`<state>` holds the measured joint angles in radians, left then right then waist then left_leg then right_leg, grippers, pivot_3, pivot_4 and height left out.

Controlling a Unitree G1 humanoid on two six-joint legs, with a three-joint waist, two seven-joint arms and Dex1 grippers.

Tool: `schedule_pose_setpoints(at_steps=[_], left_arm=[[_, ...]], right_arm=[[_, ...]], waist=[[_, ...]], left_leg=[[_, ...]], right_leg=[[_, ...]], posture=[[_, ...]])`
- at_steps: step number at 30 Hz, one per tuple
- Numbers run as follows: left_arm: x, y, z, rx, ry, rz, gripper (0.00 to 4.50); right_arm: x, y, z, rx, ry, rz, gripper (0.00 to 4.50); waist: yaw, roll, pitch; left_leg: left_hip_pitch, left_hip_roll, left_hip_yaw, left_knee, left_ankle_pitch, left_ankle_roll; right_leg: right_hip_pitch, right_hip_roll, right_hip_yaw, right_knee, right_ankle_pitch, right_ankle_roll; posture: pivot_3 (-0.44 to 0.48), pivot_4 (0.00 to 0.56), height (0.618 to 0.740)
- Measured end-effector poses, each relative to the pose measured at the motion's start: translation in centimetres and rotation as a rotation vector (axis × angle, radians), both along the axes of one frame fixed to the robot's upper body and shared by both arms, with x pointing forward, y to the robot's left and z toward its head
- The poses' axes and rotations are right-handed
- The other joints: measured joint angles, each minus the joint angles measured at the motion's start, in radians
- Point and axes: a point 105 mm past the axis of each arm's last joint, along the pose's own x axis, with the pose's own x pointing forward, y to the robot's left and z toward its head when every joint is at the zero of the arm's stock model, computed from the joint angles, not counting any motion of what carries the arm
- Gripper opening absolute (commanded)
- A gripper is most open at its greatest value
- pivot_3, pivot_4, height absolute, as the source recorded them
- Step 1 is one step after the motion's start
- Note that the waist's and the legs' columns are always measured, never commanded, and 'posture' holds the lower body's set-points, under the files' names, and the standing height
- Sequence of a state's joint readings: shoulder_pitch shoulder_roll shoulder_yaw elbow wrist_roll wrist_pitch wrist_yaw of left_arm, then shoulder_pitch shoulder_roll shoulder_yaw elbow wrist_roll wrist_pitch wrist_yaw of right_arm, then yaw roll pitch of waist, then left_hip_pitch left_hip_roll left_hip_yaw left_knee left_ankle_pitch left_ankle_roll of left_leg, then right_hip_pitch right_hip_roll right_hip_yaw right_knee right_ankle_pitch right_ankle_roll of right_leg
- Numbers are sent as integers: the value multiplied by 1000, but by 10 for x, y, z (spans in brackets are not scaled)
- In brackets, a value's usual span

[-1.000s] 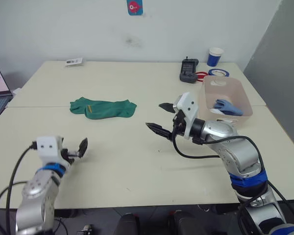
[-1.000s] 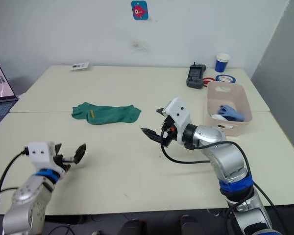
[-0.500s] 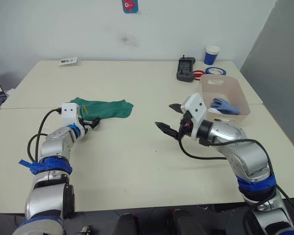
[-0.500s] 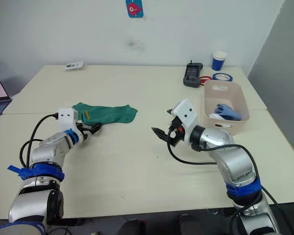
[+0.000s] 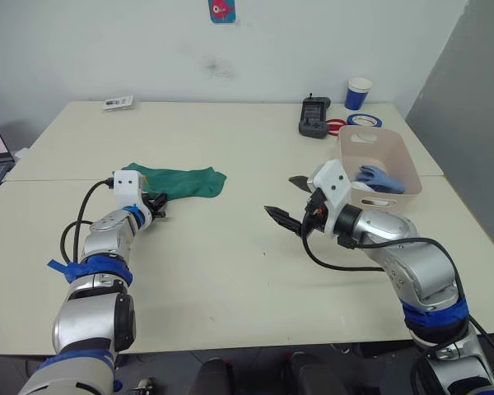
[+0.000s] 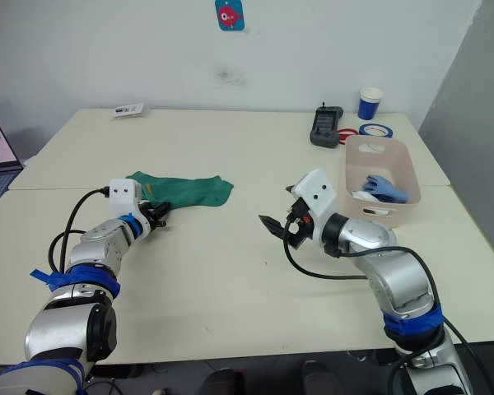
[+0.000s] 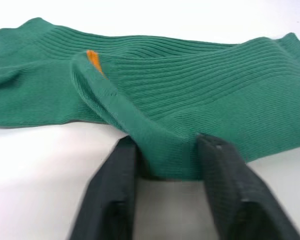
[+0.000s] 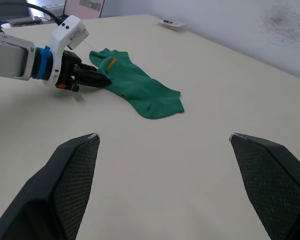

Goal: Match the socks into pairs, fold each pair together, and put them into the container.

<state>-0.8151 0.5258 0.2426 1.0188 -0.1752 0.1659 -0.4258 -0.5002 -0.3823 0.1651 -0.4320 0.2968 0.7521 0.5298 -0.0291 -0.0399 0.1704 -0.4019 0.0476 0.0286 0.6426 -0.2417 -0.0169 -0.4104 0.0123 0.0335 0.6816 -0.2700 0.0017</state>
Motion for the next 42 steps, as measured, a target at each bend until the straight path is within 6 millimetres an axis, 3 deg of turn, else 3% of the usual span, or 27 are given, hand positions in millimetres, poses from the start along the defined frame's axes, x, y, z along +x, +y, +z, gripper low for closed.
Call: schedule_pose_setpoints(at_steps=[2, 6, 10, 16, 22, 26, 31, 37, 42], left_arm=[[0, -1, 1, 0, -3, -6, 22], [-9, -15, 4, -4, -34, -117, 7], [-42, -57, -10, -58, 4, -339, 7], [-107, -116, -8, -151, 97, -646, 7], [-165, -146, -12, -121, 262, -947, 7], [-201, -152, -16, -40, 388, -1183, 7], [-194, -140, -21, 131, 369, -1243, 7], [-165, -114, -15, 177, 306, -1123, 7], [-168, -96, -19, 196, 310, -1070, 7]], right_arm=[[0, 0, -1, -1, 3, -1, 4500], [-2, -1, -4, -8, 10, 0, 4500], [-4, -8, -16, -36, 41, -3, 4500], [-10, -15, -31, -70, 74, 26, 4500], [-7, -30, -43, -119, 99, 31, 4500], [-6, -37, -47, -141, 102, 35, 4500], [-8, -42, -51, -159, 111, 36, 4500], [-11, -39, -65, -153, 182, 34, 4500], [-10, 3, -81, -103, 309, 108, 4500]], waist=[[0, 0, 0], [-2, 0, 0], [-3, 0, 0], [-3, 0, 0], [-5, 1, 1], [-3, 1, 1], [-2, 2, 2], [-4, 2, 2], [-10, 3, 2]], left_leg=[[0, 0, 0, 0, 0, 0], [0, 1, 0, 0, 0, 0], [0, 3, 0, 0, 0, 0], [1, 2, 0, 0, 0, 0], [2, 1, 1, -1, 0, 0], [2, 0, 0, -1, 0, 0], [2, 0, 1, -1, 0, 0], [2, 1, 1, -1, 0, 0], [2, 3, 0, -1, 0, 0]], right_leg=[[0, 0, 0, 0, 0, 1], [0, 0, 1, 0, 0, -1], [0, -4, 2, 0, 2, -4], [1, -5, 3, 0, -1, 2], [1, -4, 5, -1, -1, 2], [1, -2, 4, -1, -1, 1], [1, -2, 4, -1, -2, 1], [0, -1, 4, -1, -2, 1], [-1, 1, 4, 0, -2, 0]], posture=[[0, 150, 740], [0, 150, 740], [0, 150, 740], [0, 150, 740], [0, 150, 740], [0, 150, 740], [0, 150, 740], [0, 150, 740], [0, 150, 740]])
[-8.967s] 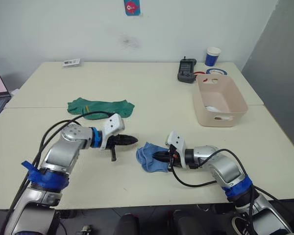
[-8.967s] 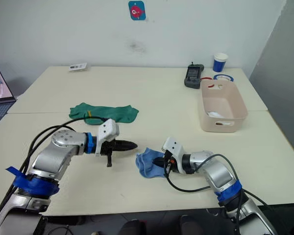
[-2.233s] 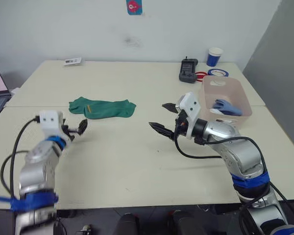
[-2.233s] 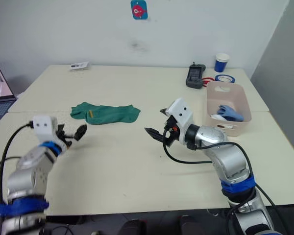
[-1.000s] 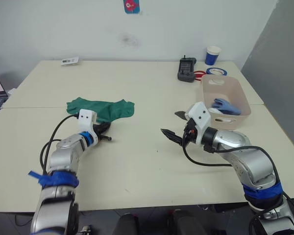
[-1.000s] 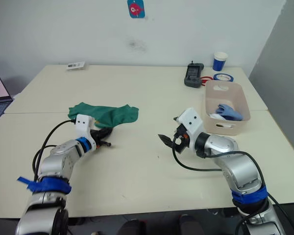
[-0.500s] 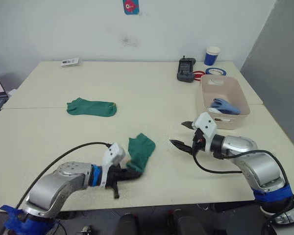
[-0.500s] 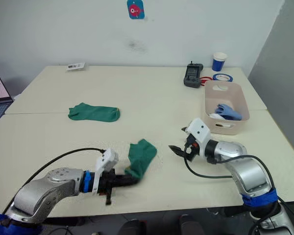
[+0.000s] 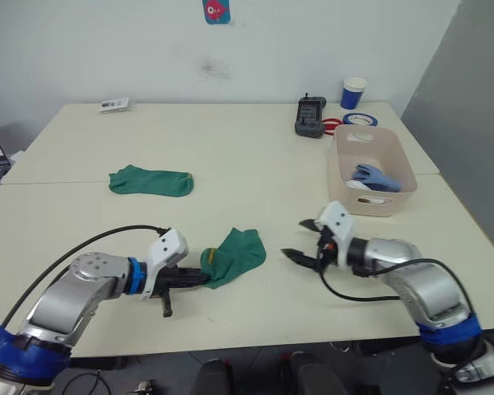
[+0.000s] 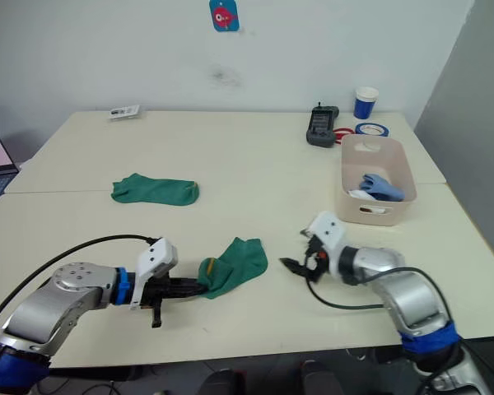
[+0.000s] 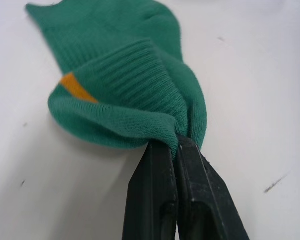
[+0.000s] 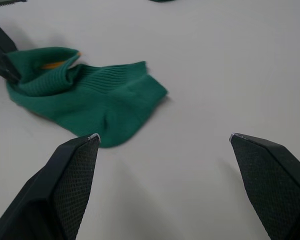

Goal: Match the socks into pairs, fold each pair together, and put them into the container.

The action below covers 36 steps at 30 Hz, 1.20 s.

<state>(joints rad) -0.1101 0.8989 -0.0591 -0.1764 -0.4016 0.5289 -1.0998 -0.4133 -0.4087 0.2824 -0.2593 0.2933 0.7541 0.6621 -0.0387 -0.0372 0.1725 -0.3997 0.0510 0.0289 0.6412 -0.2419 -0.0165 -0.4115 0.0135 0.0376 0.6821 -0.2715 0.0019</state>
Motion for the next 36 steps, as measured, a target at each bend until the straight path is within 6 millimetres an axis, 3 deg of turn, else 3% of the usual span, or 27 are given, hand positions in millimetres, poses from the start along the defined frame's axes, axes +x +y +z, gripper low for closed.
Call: schedule_pose_setpoints(at_steps=[6, 9, 20, 25, 29, 36], left_arm=[[4, -1, -1, -12, -31, 38, 7], [5, 1, -2, -12, -37, 60, 0], [5, 1, -2, -11, -49, 81, 0], [6, 1, -2, -10, -51, 81, 0], [8, 0, 0, -18, -64, 82, 0], [28, -16, 17, -73, -171, 67, 0]], right_arm=[[29, 20, -11, 3, 75, -64, 4500], [35, 20, -21, -23, 94, -79, 3913], [26, 38, -28, -102, 21, 86, 24], [29, 39, -28, -83, 26, 80, 24], [28, 26, -25, -46, 57, 39, 24], [-2, 2, -6, 35, 122, 18, 24]], waist=[[7, 0, 0], [9, 0, 0], [4, 0, 0], [5, 0, 0], [7, 0, 0], [11, 0, 0]], left_leg=[[-1, 3, 2, 1, 0, 0], [-1, 3, 2, 1, 0, 0], [0, 8, 2, 1, 0, 0], [0, 8, 2, 1, 0, 0], [-1, 8, 3, 1, 0, 0], [-1, 7, 3, 1, 0, 0]], right_leg=[[0, 0, 1, -1, 0, 0], [0, 0, 1, -1, 0, 0], [0, 3, 0, 0, 1, -1], [0, 3, 0, 0, 1, -2], [-1, 3, 0, -1, 1, -2], [-1, 3, 0, -1, 1, -2]], posture=[[0, 150, 740], [0, 150, 740], [0, 150, 740], [0, 150, 740], [0, 150, 740], [0, 150, 740]])
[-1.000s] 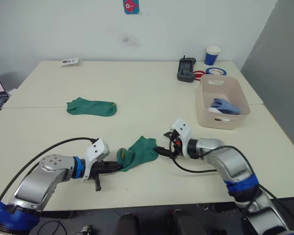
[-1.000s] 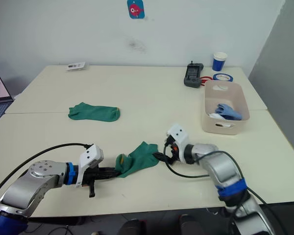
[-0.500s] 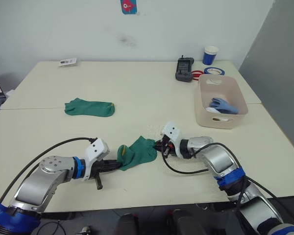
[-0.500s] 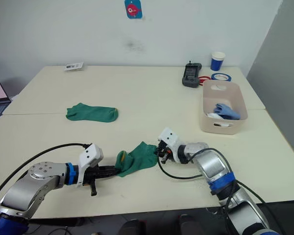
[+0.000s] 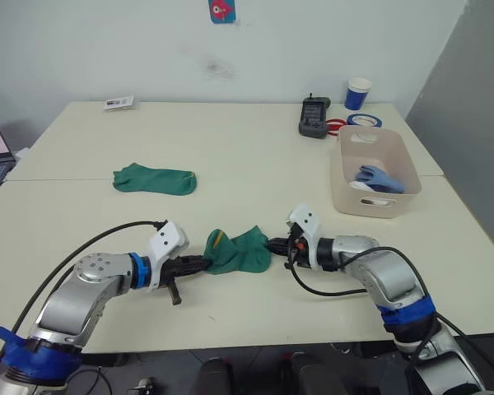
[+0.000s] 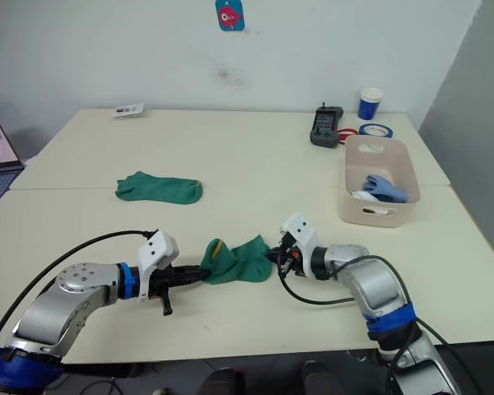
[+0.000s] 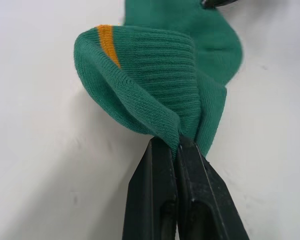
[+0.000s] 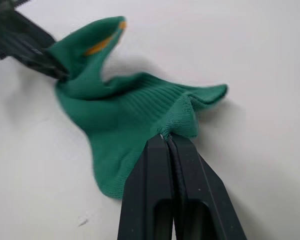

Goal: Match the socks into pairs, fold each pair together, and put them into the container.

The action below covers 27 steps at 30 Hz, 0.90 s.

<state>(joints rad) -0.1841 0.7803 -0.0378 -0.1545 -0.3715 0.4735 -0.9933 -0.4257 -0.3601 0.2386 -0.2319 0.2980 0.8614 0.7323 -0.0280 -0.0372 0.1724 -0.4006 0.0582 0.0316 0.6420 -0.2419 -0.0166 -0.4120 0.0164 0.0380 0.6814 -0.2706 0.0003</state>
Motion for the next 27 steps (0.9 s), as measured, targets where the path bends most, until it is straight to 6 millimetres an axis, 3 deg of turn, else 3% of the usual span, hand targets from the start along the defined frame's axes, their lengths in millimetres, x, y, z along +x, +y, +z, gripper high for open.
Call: schedule_pose_setpoints(at_steps=[4, 9, 13, 18, 21, 27], left_arm=[[1, -12, -1, -14, 0, -39, 0], [-1, -36, -16, -37, 44, -81, 0], [7, -27, -23, -6, 70, 16, 0], [10, -18, -22, -95, 126, 212, 0], [4, -14, -22, -136, 148, 309, 666], [-19, -18, -21, -155, 162, 385, 2566]], right_arm=[[-17, -26, 5, -27, 25, -59, 24], [-43, -39, 1, -34, 86, -144, 24], [-49, -50, -7, -47, 121, -248, 24], [-54, -55, -16, -45, 152, -314, 24], [-53, -53, -14, -24, 149, -331, 0], [-52, -56, -12, -24, 143, -334, 0]], waist=[[-1, 0, 0], [-4, 0, 0], [-8, 0, 0], [-7, -1, 0], [-8, -1, 0], [-6, -1, 0]], left_leg=[[0, 0, -1, 0, 0, 0], [0, 1, -1, 0, 0, 0], [1, 1, -1, 0, 0, 0], [1, 1, -1, 0, 0, 0], [1, 1, -1, 0, 0, 0], [1, 0, -1, 0, 0, 0]], right_leg=[[0, 0, 0, 0, 0, 0], [1, 1, -1, 0, 0, 0], [0, 1, 0, 0, 0, 0], [1, 1, 0, 0, 0, 0], [1, 1, 0, 0, 0, 0], [1, 0, 1, 0, 0, 0]], posture=[[0, 150, 740], [0, 150, 740], [0, 150, 740], [0, 150, 740], [0, 150, 740], [0, 150, 740]])
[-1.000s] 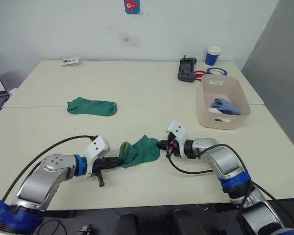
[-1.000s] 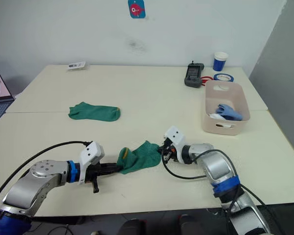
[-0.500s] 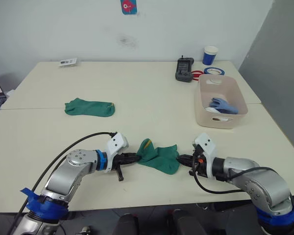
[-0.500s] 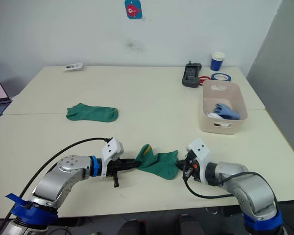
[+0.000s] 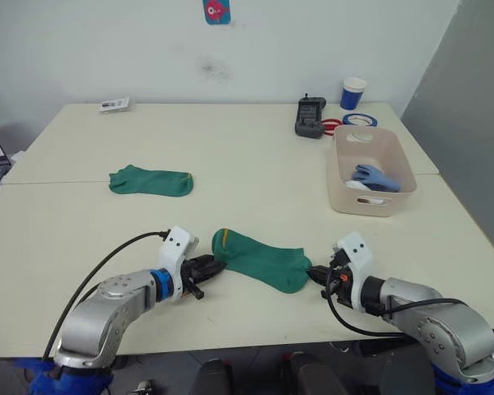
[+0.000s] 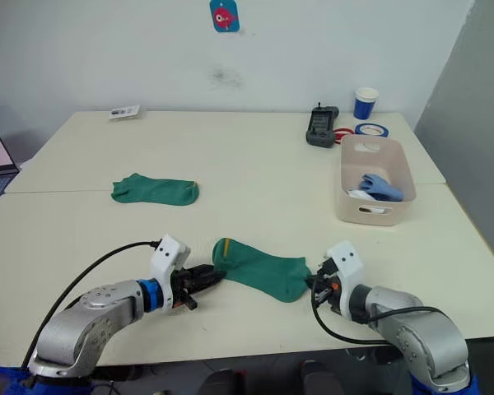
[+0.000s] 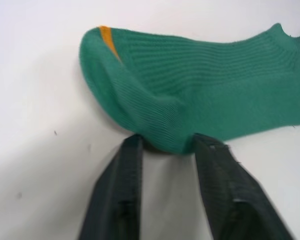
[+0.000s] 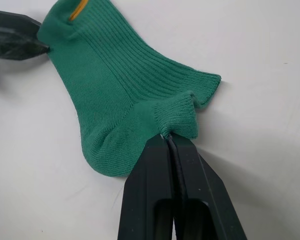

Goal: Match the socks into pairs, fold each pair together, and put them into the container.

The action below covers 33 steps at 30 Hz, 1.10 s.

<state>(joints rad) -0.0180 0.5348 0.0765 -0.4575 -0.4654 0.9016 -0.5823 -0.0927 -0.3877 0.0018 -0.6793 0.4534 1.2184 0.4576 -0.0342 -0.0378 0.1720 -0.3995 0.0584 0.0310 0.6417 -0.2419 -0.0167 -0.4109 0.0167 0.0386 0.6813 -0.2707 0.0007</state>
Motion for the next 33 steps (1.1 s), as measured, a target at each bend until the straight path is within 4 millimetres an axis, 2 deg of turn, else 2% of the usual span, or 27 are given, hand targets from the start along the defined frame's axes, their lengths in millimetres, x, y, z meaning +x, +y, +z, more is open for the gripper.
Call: schedule_pose_setpoints(at_steps=[5, 6, 9, 11, 15, 18, 20, 21, 23, 26, 28, 31, 33], left_arm=[[-19, -9, 0, -50, 23, 60, 4232], [-21, -9, 1, -58, 28, 59, 4493], [-26, -3, 4, -62, 43, 27, 4500], [-24, 11, 10, -24, 41, -28, 4500], [1, 37, 30, 19, -38, -103, 4500], [28, 40, 42, -6, -91, -146, 4500], [53, 37, 44, 6, -114, -161, 4500], [59, 37, 43, 12, -118, -163, 4500], [72, 32, 36, 15, -106, -177, 4500], [81, 19, 21, 40, -77, -236, 4500], [83, 14, 17, 58, -76, -269, 4116], [83, 14, 15, 77, -74, -301, 3305], [82, 11, 14, 75, -68, -318, 2661]], right_arm=[[0, -4, 0, -19, -4, 31, 0], [-1, -4, 0, -29, -4, 43, 219], [-5, -7, -1, -35, 13, 72, 954], [-6, -12, -1, -45, 18, 77, 1682], [-3, -27, 5, -73, 1, 50, 3134], [3, -24, 14, -46, -29, 50, 3134], [10, -20, 16, -28, -41, 41, 3134], [11, -19, 16, -23, -44, 40, 3134], [11, -14, 11, -10, -27, 38, 3134], [9, -6, 0, -6, 13, 47, 3134], [8, -7, -5, -22, 23, 40, 3166], [7, -8, -8, -33, 27, 34, 2516], [6, -7, -10, -32, 31, 38, 1793]], waist=[[1, 0, 0], [1, 0, 0], [1, 0, 0], [1, 0, 0], [3, 0, 0], [4, 0, 0], [5, -1, 0], [5, -1, 0], [5, -1, 0], [3, -1, 0], [3, -1, 0], [3, -1, 0], [3, -1, 0]], left_leg=[[0, 0, -1, 0, 0, 0], [1, 0, -1, 0, 0, 0], [1, 0, -1, 0, 0, 0], [1, 0, -2, 0, 0, 0], [0, -2, -1, 0, 0, 0], [-1, -11, -2, 0, 0, 0], [-1, -12, -2, 0, 0, 0], [-2, -12, -2, 0, 0, 0], [-2, -12, -2, 0, 0, 0], [-3, -12, -1, 0, 0, 0], [-3, -11, -2, 0, 0, 0], [-2, -11, -2, 0, 0, 0], [-1, -11, -3, 0, 0, 0]], right_leg=[[1, 0, 0, 0, 0, 0], [1, 0, 0, 0, 0, 0], [1, 1, -1, 0, 0, 0], [0, 1, -1, 0, 0, -1], [0, 0, -1, -1, -1, -1], [0, 1, -1, -1, -1, -1], [0, 0, -2, -1, -1, -1], [0, 0, -1, -2, -1, -1], [0, 0, 0, -2, -1, 1], [0, 0, 0, -2, -2, 1], [0, 0, 0, -1, -2, 1], [0, -1, -1, 0, -1, 1], [1, -1, -1, 0, -1, 2]], posture=[[0, 150, 740], [0, 150, 740], [0, 150, 740], [0, 150, 740], [0, 150, 740], [0, 150, 740], [0, 150, 740], [0, 150, 740], [0, 150, 740], [0, 150, 740], [0, 150, 740], [0, 150, 740], [0, 150, 740]])
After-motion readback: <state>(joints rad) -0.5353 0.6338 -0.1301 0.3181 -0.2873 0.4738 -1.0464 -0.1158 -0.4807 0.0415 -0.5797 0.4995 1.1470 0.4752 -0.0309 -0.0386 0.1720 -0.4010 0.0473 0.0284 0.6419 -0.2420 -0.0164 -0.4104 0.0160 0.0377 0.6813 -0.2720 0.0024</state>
